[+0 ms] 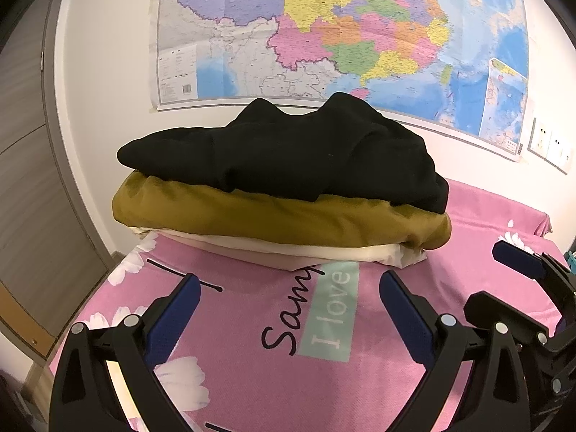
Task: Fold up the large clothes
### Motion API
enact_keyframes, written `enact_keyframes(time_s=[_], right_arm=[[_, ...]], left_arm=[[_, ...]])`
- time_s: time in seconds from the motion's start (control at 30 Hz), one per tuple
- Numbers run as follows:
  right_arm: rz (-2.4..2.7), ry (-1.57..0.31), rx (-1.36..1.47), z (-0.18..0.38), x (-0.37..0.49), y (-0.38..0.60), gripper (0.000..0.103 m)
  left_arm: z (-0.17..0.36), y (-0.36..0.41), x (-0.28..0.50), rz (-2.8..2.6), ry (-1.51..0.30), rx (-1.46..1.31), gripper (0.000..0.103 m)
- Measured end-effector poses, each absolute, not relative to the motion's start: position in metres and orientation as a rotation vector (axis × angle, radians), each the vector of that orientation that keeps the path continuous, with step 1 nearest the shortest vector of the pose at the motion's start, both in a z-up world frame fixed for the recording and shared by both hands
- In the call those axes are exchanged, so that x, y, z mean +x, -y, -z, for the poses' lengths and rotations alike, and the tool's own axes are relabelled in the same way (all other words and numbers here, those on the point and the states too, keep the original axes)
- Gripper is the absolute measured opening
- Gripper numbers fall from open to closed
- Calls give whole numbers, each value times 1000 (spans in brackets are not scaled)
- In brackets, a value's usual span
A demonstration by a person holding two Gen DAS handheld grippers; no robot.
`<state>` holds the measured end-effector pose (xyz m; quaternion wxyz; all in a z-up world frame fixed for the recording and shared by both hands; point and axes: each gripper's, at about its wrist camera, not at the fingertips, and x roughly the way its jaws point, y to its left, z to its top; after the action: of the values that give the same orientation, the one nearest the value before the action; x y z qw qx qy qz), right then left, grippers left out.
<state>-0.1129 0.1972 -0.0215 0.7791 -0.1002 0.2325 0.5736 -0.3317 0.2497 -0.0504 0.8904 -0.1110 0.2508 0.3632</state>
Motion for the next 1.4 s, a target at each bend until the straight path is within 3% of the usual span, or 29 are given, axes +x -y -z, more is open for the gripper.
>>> enact_keyframes(time_s=[1.4], right_arm=[[-1234, -510, -207, 24, -116, -197, 97]], left_arm=[[53, -247, -336, -755, -520, -240, 96]])
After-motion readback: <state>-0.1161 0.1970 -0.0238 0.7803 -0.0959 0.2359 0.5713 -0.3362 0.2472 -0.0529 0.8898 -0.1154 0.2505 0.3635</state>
